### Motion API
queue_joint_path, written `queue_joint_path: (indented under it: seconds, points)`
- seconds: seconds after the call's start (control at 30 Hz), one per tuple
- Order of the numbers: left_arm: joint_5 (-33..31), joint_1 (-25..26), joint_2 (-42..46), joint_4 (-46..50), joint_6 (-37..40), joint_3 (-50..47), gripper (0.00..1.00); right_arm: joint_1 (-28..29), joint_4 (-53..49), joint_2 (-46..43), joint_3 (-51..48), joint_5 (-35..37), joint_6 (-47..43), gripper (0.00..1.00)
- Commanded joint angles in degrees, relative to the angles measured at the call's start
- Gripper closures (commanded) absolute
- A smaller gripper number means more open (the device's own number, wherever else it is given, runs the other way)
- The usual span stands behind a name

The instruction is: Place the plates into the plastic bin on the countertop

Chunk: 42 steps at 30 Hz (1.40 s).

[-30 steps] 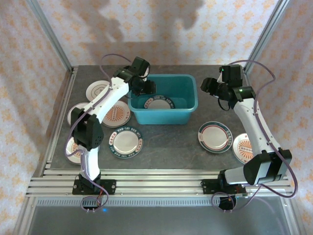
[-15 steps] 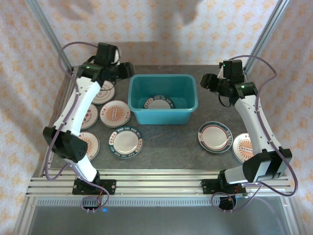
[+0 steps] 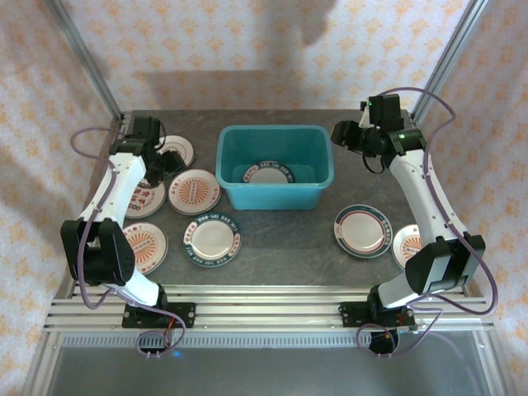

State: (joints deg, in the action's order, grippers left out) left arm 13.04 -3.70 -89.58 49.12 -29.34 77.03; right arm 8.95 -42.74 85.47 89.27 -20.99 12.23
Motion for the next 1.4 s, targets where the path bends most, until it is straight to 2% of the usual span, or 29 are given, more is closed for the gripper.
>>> queue_joint_path:
  seconds: [0.0, 0.27, 0.5, 0.73, 1.2, 1.37]
  points:
    - [-1.1, -0.8, 1.6, -4.0, -7.3, -4.3, 0.34, 0.3, -1.1, 0.6, 2.3, 0.4, -0.9, 0.41]
    - [-2.6, -1.5, 1.6, -9.5, -15.2, -13.6, 0.3, 0.3, -0.9, 0.6, 1.6, 1.1, -1.0, 0.41]
    - [-0.2, -3.2, -0.7, -16.6, -17.2, -18.4, 0.29, 0.3, -0.9, 0.3, 1.0, 1.3, -0.7, 0.41]
    - [3.5, -4.3, -5.1, -19.9, -17.9, -18.7, 0.28, 0.3, -1.4, 0.2, 1.2, 1.7, -0.7, 0.41]
    - [4.9, -4.3, -9.7, -23.4, -17.9, -20.7, 0.28, 0.3, -1.1, -0.2, 0.2, 2.5, 0.3, 0.41]
    - [5.3, -4.3, -11.0, -24.5, -17.7, -20.6, 0.32, 0.3, -0.9, -0.1, 0.2, 3.1, 0.8, 0.41]
